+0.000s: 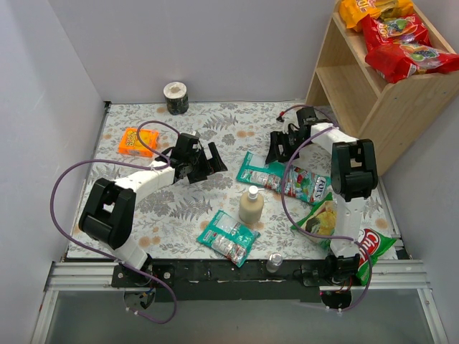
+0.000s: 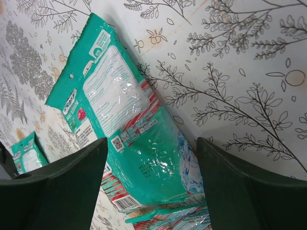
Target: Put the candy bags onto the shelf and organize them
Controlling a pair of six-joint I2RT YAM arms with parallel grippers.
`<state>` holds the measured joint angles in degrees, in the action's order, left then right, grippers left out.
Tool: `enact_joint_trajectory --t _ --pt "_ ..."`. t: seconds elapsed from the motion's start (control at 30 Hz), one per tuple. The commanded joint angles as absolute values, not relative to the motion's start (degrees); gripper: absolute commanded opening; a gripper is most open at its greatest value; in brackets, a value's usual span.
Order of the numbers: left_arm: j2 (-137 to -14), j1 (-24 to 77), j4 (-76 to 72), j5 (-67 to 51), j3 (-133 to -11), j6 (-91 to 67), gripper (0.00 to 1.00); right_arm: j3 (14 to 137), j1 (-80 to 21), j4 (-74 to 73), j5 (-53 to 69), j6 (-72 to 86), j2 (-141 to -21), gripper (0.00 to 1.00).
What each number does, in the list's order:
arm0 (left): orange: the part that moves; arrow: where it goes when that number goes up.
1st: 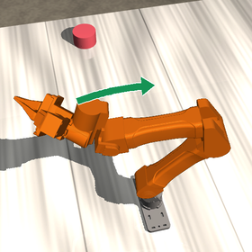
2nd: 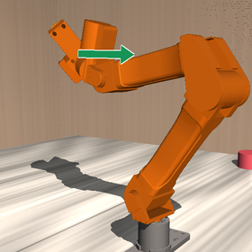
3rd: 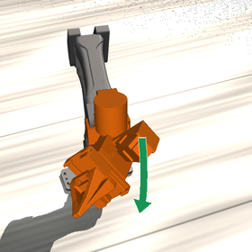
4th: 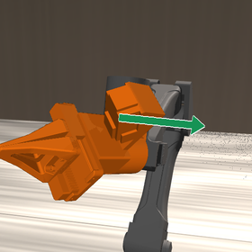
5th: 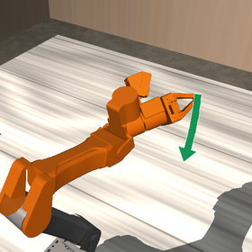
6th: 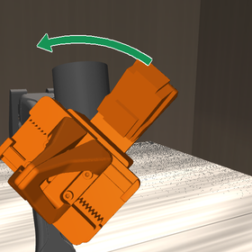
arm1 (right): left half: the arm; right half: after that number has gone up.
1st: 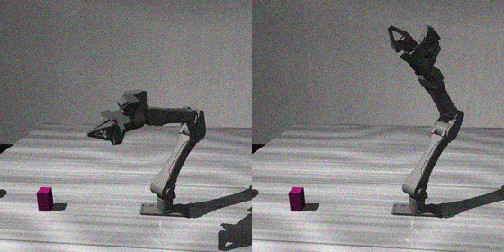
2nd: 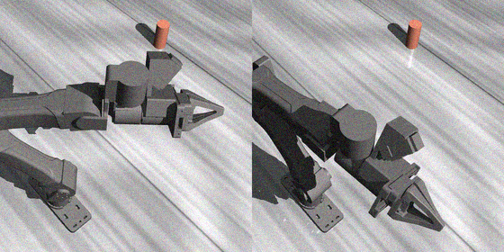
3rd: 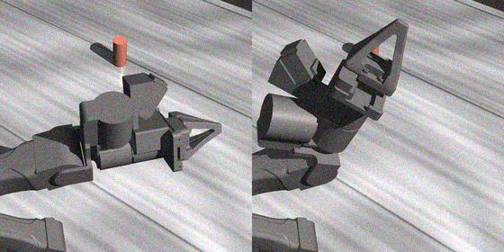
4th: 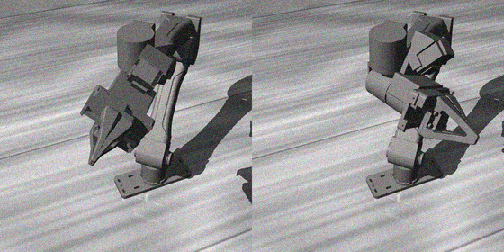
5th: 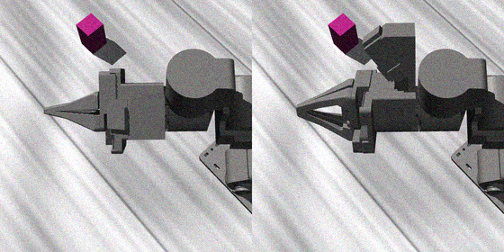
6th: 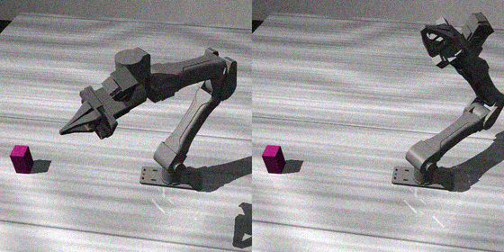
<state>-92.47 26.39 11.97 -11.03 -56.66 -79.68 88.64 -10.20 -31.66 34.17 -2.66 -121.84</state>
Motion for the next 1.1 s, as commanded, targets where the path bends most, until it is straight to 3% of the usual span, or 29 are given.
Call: enact_joint_trajectory --t 0.0,0.3,0.4,0.5,0.53,0.63,0.8,1.0,1.07 --pt "-91.76 26.63 12.04 -11.6 -58.8 -78.14 0.98 87.72 -13.7 -33.58 24.63 -7.99 -123.58 0.84" --pt "-90.79 26.54 13.8 -10.99 -58.89 -75.59 0.98 85.0 -19.07 -30.85 6.07 -9.23 -122.08 0.84" --pt "-90.35 26.54 13.89 -10.99 -58.36 -75.32 0.98 84.38 -19.6 -30.32 3.43 -8.53 -121.64 0.75" --pt "-90.09 26.37 13.89 -10.9 -58.01 -74.88 0.98 84.02 -19.77 -30.5 2.29 -7.47 -121.12 0.56" --pt "-90.09 26.37 13.89 -10.99 -57.92 -74.8 0.98 84.02 -19.78 -30.59 2.37 -7.21 -120.94 0.44" --pt "-89.74 26.19 13.89 -11.07 -57.74 -74.62 0.98 83.94 -19.78 -30.5 2.37 -6.07 -119.62 0.28" --pt "-89.39 26.1 14.06 -11.34 -57.66 -74.27 0.98 84.98 -19.86 -30.5 1.85 -3.61 -116.72 0.22" --pt "-89.12 25.93 14.5 -11.34 -58.01 -73.74 0.98 87.62 -19.86 -29.88 2.02 1.3 -114.0 0.03" --pt "-88.86 25.93 14.68 -11.34 -58.1 -73.57 0.98 88.41 -19.86 -29.36 0.36 3.07 -112.6 0.01"
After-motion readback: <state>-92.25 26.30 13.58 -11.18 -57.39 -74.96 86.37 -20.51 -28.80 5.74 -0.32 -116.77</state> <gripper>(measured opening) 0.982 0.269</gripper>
